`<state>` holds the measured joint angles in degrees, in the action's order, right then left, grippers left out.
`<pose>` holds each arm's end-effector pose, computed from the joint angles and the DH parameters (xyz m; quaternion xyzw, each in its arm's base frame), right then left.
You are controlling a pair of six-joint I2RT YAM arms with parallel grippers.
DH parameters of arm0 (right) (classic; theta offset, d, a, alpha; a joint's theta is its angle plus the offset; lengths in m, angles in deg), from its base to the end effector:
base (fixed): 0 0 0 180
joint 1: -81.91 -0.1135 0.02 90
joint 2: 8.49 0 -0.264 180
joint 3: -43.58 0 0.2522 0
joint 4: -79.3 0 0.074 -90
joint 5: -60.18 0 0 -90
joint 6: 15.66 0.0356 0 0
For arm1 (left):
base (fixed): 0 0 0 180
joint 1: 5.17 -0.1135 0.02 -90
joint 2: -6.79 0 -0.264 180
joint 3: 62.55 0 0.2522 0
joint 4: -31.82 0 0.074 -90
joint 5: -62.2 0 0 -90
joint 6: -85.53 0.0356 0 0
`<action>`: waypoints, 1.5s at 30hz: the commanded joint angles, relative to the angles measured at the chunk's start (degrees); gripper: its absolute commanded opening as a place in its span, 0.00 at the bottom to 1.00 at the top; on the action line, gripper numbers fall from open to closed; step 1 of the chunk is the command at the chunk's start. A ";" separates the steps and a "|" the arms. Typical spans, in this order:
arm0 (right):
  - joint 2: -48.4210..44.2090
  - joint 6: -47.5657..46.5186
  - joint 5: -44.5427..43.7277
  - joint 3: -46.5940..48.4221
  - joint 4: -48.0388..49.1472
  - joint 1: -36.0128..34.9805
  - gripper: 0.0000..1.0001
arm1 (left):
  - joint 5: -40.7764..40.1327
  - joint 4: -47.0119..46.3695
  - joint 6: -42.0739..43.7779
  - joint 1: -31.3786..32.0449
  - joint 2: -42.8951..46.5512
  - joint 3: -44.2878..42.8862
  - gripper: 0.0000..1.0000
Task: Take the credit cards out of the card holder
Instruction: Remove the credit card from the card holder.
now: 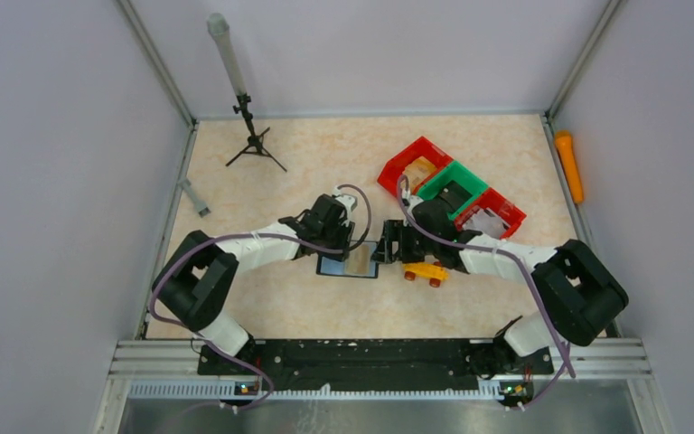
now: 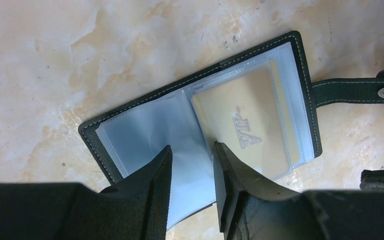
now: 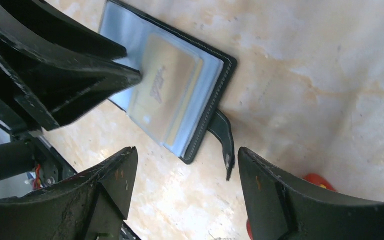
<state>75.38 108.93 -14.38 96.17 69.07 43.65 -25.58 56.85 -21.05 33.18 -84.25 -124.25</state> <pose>0.2206 0.1861 0.1733 -0.0841 0.9013 0.3402 0.2547 0.2411 -0.1925 0.1648 0.1856 0.9336 -0.1574 0.2629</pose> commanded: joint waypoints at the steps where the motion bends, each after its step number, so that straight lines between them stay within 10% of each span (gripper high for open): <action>1: -2.21 2.37 -0.80 -1.95 1.86 -0.67 0.75 | -1.41 3.55 -0.69 -0.24 -3.90 -0.85 0.40; 25: 5.79 9.55 -7.21 -0.01 5.33 -1.82 0.51 | 1.62 5.12 -4.06 -4.27 -5.43 -1.03 0.13; 30: 5.77 8.12 -10.96 0.94 4.25 -1.82 0.26 | 1.92 3.41 -4.16 -4.50 -2.44 0.64 0.13; 35: 2.29 5.93 -10.65 2.30 1.48 -1.82 0.00 | 3.39 1.09 -4.38 -5.28 1.60 2.94 0.32; 45: -1.73 4.90 -1.66 3.12 1.51 -1.82 0.00 | 16.03 -7.00 -3.50 -9.04 10.92 9.12 0.70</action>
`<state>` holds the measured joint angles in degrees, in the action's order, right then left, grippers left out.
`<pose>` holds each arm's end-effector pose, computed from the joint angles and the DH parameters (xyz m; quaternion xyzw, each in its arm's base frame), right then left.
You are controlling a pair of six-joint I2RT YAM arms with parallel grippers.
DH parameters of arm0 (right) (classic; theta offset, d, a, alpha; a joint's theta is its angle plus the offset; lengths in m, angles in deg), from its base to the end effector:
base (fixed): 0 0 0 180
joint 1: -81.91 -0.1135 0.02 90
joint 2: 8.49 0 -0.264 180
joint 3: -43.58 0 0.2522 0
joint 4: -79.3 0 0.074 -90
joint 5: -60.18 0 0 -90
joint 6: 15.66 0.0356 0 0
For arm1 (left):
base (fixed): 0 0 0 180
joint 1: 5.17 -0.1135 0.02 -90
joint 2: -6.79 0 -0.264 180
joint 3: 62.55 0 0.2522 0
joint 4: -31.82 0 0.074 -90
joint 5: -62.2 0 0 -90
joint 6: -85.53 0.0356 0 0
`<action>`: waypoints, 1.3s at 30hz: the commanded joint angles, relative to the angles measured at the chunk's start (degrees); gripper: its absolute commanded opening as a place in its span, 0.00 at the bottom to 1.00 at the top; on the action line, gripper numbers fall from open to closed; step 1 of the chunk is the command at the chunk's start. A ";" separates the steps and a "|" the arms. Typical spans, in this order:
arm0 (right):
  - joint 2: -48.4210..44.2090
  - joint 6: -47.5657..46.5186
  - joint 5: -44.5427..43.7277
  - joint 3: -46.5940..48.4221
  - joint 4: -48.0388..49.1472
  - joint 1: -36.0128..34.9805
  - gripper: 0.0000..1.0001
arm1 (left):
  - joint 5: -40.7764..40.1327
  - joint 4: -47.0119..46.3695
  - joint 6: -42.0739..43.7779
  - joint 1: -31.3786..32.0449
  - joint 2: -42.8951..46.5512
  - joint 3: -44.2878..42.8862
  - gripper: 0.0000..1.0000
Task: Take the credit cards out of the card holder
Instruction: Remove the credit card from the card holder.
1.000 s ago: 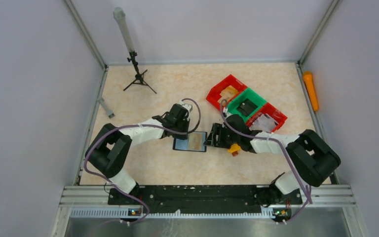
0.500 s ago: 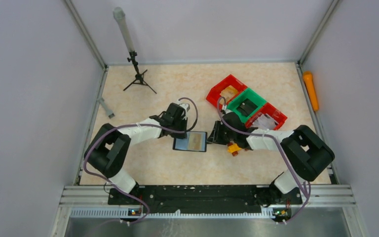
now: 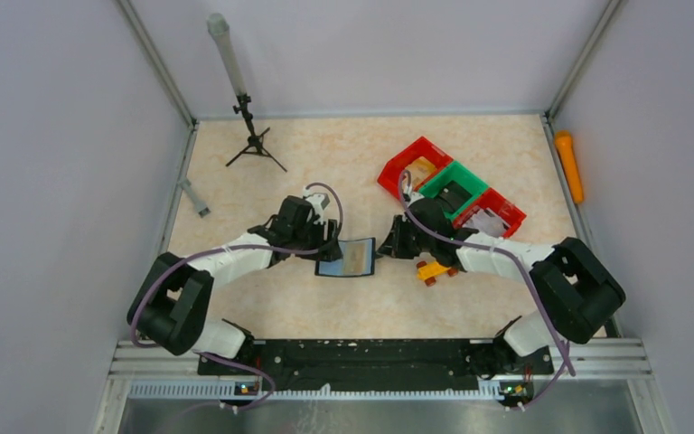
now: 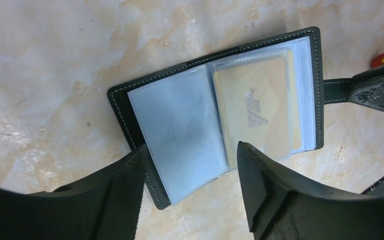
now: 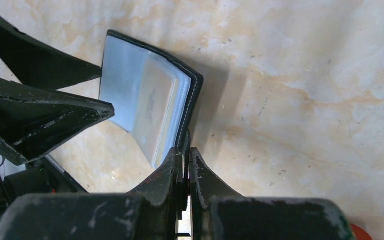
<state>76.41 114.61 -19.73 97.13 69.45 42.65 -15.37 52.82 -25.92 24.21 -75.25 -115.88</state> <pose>0.2237 0.1909 0.1734 -0.0283 0.9074 0.3248 0.2651 0.2358 -0.1416 0.1708 0.1017 0.9285 -0.2387 0.2656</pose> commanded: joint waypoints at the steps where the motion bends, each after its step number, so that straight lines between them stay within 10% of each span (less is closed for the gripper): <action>1: -3.15 -0.73 4.05 2.21 1.40 -0.86 0.00 | 7.03 -3.16 1.64 -0.04 1.81 0.62 0.72; 13: -4.81 -0.49 7.88 4.83 0.36 -0.81 0.00 | 16.30 -5.76 2.83 1.00 -0.03 0.21 0.87; 39: -4.60 -0.82 9.05 6.88 -1.36 -0.81 0.00 | 3.88 -1.44 5.46 6.67 1.30 -1.46 0.99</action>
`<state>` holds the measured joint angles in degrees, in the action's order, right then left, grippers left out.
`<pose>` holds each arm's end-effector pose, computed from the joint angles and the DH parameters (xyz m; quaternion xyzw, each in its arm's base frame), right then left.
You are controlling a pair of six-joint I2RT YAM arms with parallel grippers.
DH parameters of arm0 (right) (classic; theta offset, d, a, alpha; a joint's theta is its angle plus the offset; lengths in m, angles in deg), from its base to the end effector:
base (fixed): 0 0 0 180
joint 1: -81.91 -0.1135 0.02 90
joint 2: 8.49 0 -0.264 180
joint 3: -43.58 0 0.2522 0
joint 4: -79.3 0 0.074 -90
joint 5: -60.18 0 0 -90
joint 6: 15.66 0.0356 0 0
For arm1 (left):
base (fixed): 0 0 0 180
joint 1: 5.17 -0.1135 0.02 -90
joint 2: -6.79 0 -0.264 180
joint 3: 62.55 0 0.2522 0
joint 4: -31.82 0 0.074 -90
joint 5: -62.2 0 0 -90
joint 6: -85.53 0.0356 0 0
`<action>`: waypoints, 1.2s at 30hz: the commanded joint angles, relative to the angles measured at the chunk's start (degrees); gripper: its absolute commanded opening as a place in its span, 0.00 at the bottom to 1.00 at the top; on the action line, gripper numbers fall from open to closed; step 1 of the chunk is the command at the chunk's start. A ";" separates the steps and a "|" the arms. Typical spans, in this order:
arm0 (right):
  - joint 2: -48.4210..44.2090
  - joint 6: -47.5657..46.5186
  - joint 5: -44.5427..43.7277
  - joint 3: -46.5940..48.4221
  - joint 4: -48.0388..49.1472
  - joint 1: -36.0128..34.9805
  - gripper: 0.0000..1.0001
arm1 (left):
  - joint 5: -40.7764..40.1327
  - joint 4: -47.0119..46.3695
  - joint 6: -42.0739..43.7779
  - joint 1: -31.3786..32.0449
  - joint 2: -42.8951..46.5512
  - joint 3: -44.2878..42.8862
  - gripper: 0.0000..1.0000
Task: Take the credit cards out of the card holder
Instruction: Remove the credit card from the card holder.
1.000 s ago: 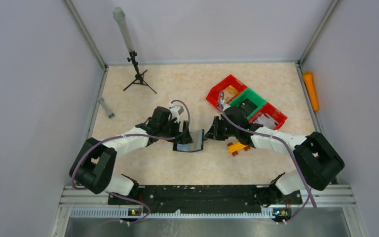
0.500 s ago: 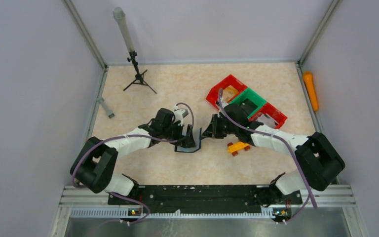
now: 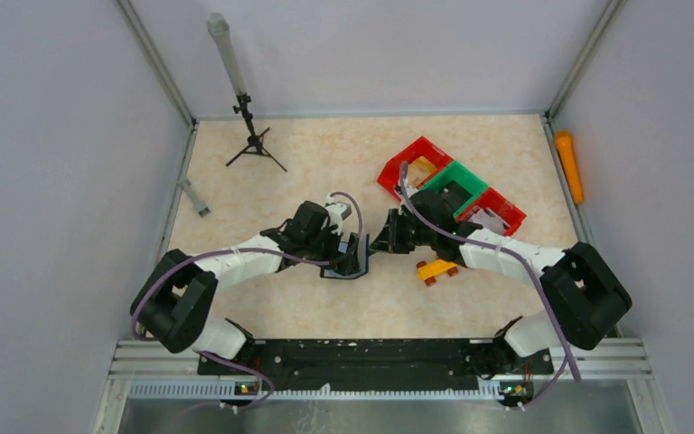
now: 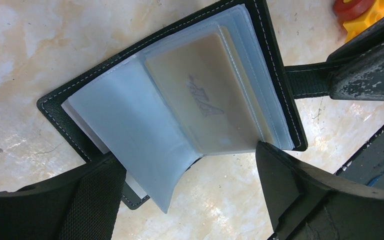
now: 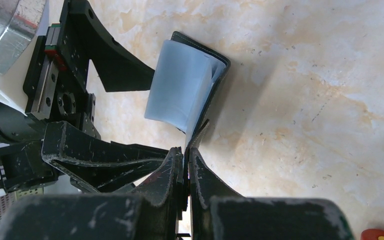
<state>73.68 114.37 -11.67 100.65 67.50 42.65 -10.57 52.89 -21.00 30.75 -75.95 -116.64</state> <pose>0.2242 0.1976 0.2033 -0.0646 0.8838 0.3903 0.2498 0.2188 -0.1715 0.1721 0.2072 0.9063 -0.2766 0.2432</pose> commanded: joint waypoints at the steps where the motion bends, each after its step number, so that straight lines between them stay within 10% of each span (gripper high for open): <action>1: -1.78 -0.53 1.07 3.36 0.59 -0.82 0.00 | -0.64 -1.55 0.62 0.18 2.18 -0.65 0.99; 36: 0.43 -0.20 0.75 5.13 -1.02 -0.81 0.00 | -19.29 -2.02 8.05 10.79 13.56 2.47 0.99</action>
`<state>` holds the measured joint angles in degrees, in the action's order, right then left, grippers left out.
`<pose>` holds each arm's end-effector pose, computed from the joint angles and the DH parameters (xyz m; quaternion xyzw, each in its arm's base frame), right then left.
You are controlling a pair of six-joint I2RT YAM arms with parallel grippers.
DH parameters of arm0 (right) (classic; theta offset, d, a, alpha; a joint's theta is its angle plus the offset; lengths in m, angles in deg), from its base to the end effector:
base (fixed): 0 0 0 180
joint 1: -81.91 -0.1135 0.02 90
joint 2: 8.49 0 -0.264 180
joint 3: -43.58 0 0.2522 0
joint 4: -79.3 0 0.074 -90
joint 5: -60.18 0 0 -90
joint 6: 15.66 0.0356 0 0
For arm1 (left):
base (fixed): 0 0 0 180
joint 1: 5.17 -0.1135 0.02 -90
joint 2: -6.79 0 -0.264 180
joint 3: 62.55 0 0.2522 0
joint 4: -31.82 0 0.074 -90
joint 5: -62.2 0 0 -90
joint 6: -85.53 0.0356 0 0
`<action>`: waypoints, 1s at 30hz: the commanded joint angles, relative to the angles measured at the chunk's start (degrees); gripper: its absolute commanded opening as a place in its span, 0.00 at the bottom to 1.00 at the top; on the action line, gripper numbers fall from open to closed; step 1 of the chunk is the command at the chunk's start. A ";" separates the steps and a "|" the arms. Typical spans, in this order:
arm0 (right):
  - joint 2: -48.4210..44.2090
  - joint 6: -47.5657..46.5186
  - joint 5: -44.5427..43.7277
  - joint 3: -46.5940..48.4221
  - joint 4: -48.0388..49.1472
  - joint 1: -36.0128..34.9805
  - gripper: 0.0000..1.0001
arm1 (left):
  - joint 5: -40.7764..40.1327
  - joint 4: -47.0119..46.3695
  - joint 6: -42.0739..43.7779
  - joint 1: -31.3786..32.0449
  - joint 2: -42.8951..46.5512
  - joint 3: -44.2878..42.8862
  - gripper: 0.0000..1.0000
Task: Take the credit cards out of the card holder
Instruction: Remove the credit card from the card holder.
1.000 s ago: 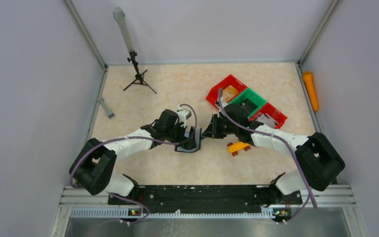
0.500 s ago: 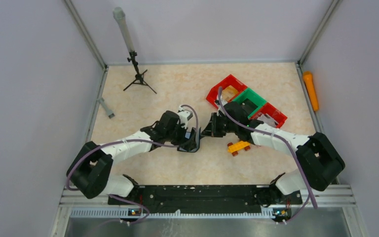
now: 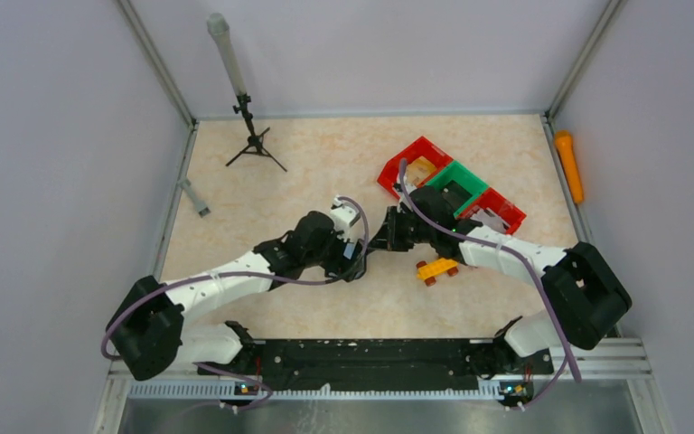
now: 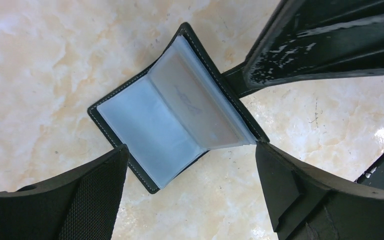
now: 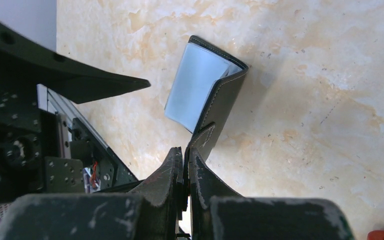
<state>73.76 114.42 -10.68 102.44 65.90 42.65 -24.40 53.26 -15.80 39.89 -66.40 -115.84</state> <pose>0.2265 0.2002 0.2105 -0.0681 0.8822 0.3963 0.2450 0.1843 -0.1877 0.2080 0.2759 0.8681 -0.2184 0.3502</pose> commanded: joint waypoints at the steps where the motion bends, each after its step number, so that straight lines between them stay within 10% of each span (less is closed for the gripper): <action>1: 0.43 -0.34 -0.32 3.53 0.45 -0.86 0.00 | -5.50 -2.75 3.49 1.95 4.36 2.10 0.99; 30: 1.76 -1.41 0.38 3.46 -0.18 0.37 0.00 | -14.79 1.96 5.93 8.99 -5.68 -3.20 0.78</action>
<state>74.75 113.76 -10.66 103.62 64.66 42.71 -37.93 55.12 -9.46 48.67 -71.51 -116.78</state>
